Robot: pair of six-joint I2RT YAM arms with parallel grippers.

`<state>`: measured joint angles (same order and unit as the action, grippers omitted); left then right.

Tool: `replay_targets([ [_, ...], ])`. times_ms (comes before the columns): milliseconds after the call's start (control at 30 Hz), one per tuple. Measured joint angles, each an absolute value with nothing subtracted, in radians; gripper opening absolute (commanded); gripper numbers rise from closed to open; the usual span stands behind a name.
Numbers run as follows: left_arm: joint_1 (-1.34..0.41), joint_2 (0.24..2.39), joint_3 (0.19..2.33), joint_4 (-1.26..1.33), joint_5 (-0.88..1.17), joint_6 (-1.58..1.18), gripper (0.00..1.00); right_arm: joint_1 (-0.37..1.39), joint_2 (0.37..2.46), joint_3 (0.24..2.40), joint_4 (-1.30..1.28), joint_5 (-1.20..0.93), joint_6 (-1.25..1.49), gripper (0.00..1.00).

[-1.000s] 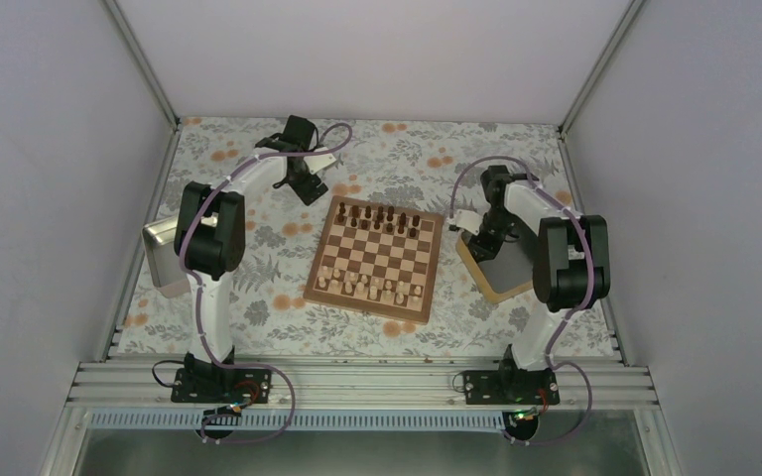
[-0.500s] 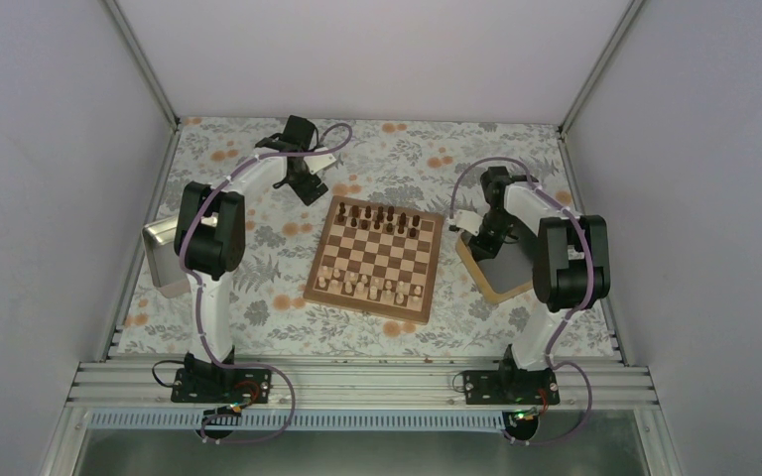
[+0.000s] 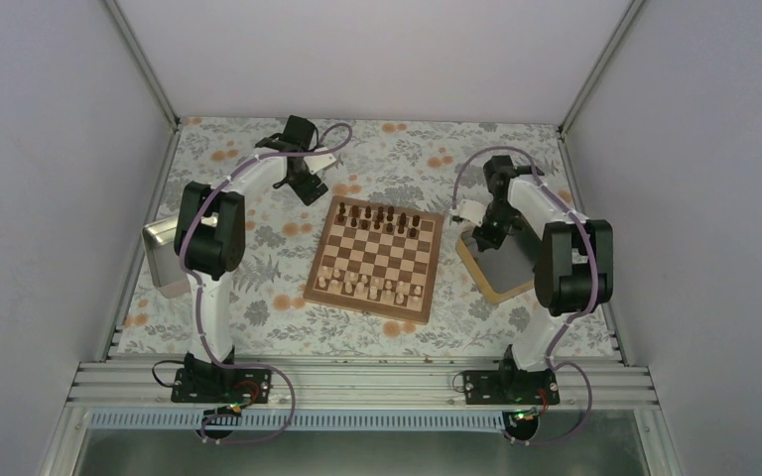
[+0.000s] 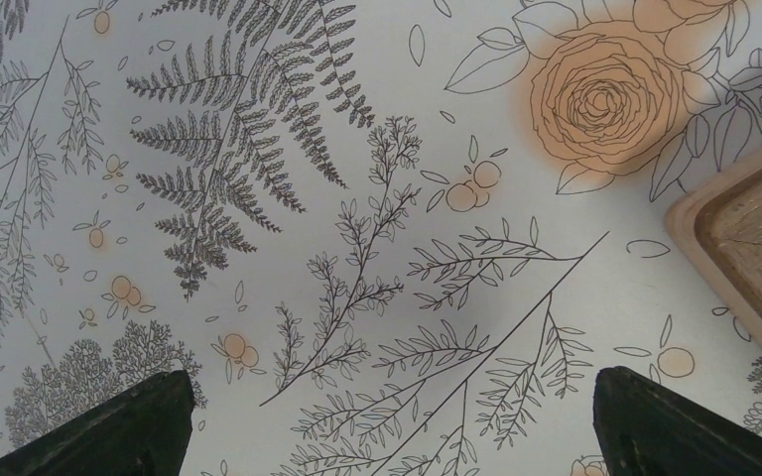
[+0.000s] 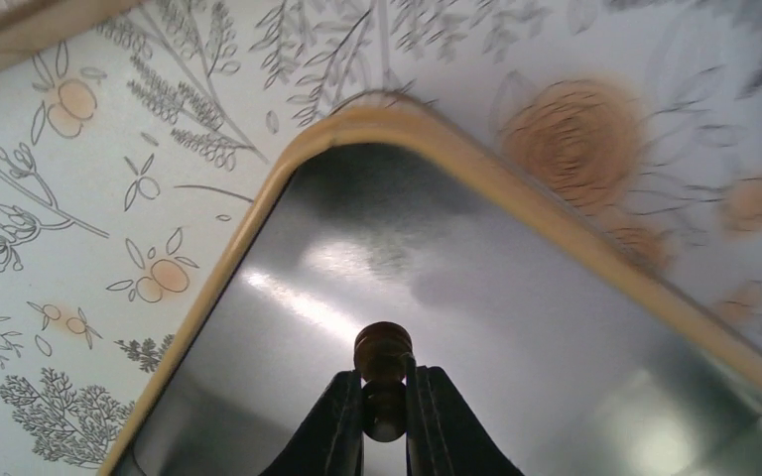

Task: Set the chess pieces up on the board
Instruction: Pick up the chess piece from the storage box, then place the chess piece on the chessboard.

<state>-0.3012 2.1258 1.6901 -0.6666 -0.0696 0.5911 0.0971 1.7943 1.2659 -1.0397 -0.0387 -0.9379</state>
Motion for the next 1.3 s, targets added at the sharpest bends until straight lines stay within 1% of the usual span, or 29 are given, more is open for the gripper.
replay_targets([
  [367,-0.301,2.126,1.690,-0.666,-0.069,0.591,1.00,0.107,1.784,1.539,-1.155,-0.018,-0.941,0.05],
  [600,-0.301,2.126,1.690,-0.667,-0.069,0.591,1.00,0.225,1.843,1.657,-1.193,-0.039,-0.940,0.05],
  [867,-0.301,2.125,1.690,-0.666,-0.070,0.592,1.00,0.340,1.969,1.699,-1.201,-0.067,-0.934,0.06],
  [1300,-0.301,2.125,1.690,-0.663,-0.076,0.595,1.00,0.393,2.057,1.709,-1.189,-0.091,-0.925,0.06],
])
